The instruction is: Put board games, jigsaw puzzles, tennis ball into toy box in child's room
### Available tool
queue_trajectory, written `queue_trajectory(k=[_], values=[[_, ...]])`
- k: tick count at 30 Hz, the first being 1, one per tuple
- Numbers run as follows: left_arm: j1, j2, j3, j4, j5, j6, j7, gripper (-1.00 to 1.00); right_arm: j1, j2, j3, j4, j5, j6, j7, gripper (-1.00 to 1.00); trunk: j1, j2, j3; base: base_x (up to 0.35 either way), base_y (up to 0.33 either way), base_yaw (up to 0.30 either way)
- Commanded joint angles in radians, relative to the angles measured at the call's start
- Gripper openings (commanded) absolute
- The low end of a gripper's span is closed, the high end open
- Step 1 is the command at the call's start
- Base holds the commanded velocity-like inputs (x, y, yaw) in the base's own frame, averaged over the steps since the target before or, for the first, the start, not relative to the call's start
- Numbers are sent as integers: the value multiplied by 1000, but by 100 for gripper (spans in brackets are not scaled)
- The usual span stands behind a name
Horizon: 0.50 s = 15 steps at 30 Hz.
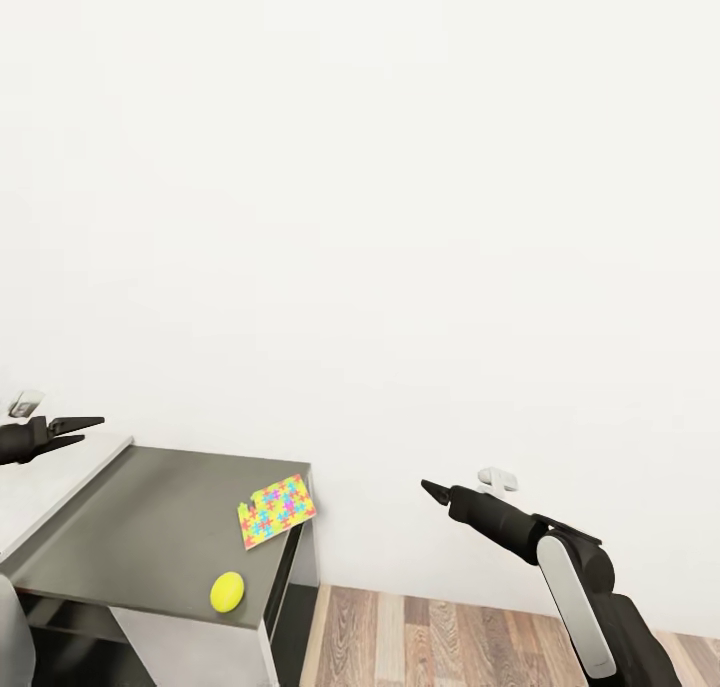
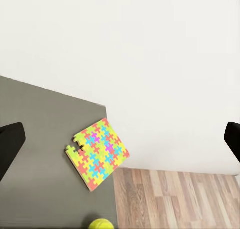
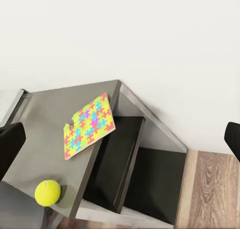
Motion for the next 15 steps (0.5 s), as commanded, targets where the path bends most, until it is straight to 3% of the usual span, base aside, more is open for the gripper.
queue_trajectory(k=[1, 8, 15], values=[[-1, 0, -1, 0, 5, 10, -2, 100, -1, 0, -2, 0, 3, 6, 6, 100, 0, -2, -2, -57, 0, 0], [-1, -12, -3, 0, 6, 10, -1, 100, -2, 9, -3, 21, 3, 10, 5, 100, 0, -2, -2, -18, 0, 0], [-1, -66, -3, -1, 2, 11, 1, 100, -11, 69, -9, 65, 5, 16, -7, 100, 0, -2, -2, -1, 0, 0]])
